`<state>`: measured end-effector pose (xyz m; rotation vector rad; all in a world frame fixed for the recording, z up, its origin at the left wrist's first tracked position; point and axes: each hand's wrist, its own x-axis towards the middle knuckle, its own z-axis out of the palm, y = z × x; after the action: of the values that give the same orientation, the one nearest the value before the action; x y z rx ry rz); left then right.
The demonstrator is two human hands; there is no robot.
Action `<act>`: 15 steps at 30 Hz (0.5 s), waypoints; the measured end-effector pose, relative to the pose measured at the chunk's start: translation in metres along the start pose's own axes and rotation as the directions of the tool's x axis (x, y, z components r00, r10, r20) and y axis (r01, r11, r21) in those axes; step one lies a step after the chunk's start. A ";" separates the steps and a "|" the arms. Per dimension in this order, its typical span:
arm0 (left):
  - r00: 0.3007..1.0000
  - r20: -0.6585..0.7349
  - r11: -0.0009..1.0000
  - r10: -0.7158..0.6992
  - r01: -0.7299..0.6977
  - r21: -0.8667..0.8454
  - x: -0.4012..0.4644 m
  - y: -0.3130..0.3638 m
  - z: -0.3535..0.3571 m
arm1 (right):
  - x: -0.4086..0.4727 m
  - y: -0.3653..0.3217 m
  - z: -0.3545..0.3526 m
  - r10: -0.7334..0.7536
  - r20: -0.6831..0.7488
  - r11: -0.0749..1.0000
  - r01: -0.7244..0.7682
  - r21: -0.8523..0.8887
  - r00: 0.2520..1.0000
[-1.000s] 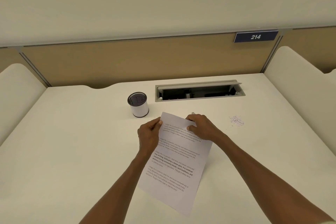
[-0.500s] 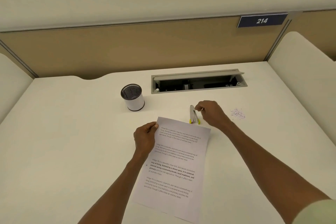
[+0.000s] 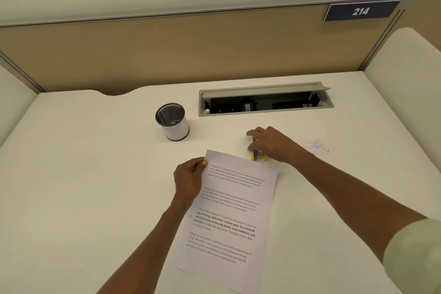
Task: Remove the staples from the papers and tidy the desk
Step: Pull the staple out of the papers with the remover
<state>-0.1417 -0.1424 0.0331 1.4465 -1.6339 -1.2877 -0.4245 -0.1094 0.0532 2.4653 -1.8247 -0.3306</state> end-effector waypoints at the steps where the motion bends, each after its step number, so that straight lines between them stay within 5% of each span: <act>1: 1.000 0.000 1.000 -0.006 0.006 0.000 0.001 0.001 0.000 | 0.001 0.000 0.000 -0.009 -0.007 1.000 0.009 0.000 1.000; 7: 0.999 0.024 1.000 -0.030 0.030 0.001 0.004 0.005 0.001 | 0.006 0.009 0.011 0.050 -0.094 0.999 -0.051 -0.006 0.994; 11: 0.998 0.040 0.999 -0.049 0.050 -0.003 0.005 0.009 -0.001 | 0.008 0.007 0.001 0.271 -0.055 0.912 -0.238 0.335 0.961; 15: 0.998 0.042 0.998 -0.056 0.057 -0.013 0.005 0.016 -0.002 | 0.004 -0.001 -0.023 0.442 -0.002 0.655 -0.321 0.684 0.897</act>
<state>-0.1468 -0.1491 0.0474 1.4760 -1.6180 -1.3672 -0.4176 -0.1152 0.0750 2.2156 -2.6498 0.6733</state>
